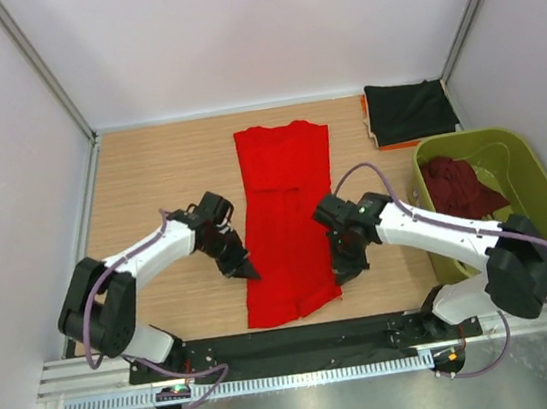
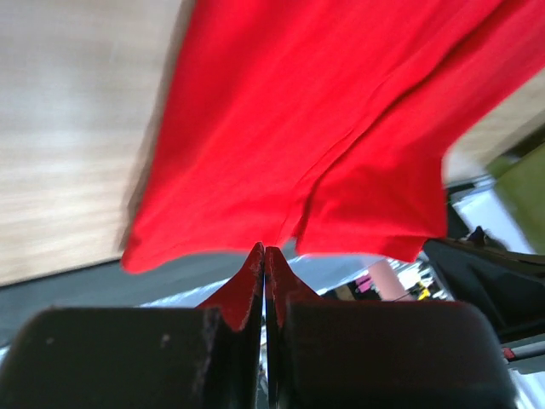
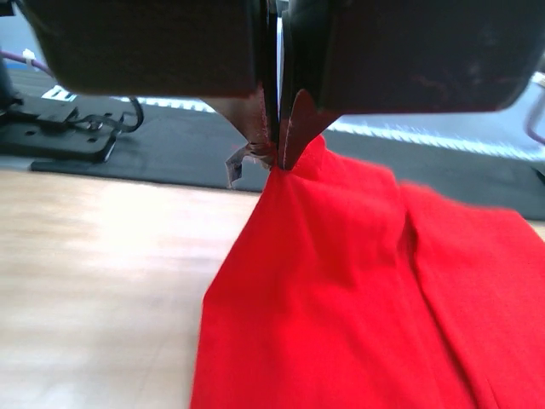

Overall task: Fold and stack the t-shirts
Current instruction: Fold the tshirt

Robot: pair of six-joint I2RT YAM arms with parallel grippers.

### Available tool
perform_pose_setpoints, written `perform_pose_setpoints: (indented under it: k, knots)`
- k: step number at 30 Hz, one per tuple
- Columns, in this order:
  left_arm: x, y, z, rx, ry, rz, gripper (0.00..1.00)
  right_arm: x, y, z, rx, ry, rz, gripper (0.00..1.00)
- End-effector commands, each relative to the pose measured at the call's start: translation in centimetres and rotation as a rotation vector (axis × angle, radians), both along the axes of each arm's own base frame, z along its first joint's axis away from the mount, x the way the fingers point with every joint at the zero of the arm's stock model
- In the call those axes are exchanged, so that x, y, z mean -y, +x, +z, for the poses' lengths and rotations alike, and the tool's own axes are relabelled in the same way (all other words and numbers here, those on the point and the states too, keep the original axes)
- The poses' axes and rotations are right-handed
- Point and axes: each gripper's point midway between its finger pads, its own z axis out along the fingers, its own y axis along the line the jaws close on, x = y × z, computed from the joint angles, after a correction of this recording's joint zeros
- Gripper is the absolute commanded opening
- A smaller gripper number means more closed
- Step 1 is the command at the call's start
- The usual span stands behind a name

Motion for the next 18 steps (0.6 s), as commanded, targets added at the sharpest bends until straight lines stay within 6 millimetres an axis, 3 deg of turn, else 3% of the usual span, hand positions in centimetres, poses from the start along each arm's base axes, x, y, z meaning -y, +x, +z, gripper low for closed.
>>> perform_pose_setpoints:
  k: [1, 3, 6, 9, 12, 13, 18]
  knots:
    - [-0.4, 2.9, 0.6, 0.001, 0.009, 0.009, 0.0, 0.7, 3.2, 1.4, 0.044, -0.009, 0.01, 0.01]
    - [0.0, 5.1, 1.1, 0.017, 0.007, 0.003, 0.0, 0.8, 5.6, 1.9, 0.051, -0.008, -0.01, 0.01]
    - [-0.1, 7.1, 2.3, 0.059, 0.03, -0.053, 0.0, 0.6, 7.5, 2.0, 0.024, -0.005, 0.011, 0.01]
    - [-1.8, 6.6, 2.4, 0.083, 0.115, -0.091, 0.08, -0.1, 8.0, 2.3, 0.018, 0.018, 0.031, 0.01]
    - [-1.9, 5.0, 2.7, 0.09, 0.084, -0.096, 0.19, -0.1, 7.3, 1.5, -0.009, 0.025, 0.032, 0.01]
    - [-2.2, 3.1, 1.6, 0.038, 0.075, -0.091, 0.23, -0.1, 7.1, 1.5, -0.015, 0.033, 0.027, 0.01]
    - [-0.3, -2.9, 0.9, -0.037, -0.008, -0.121, 0.26, 0.7, 5.4, 0.8, -0.038, 0.042, 0.024, 0.01]
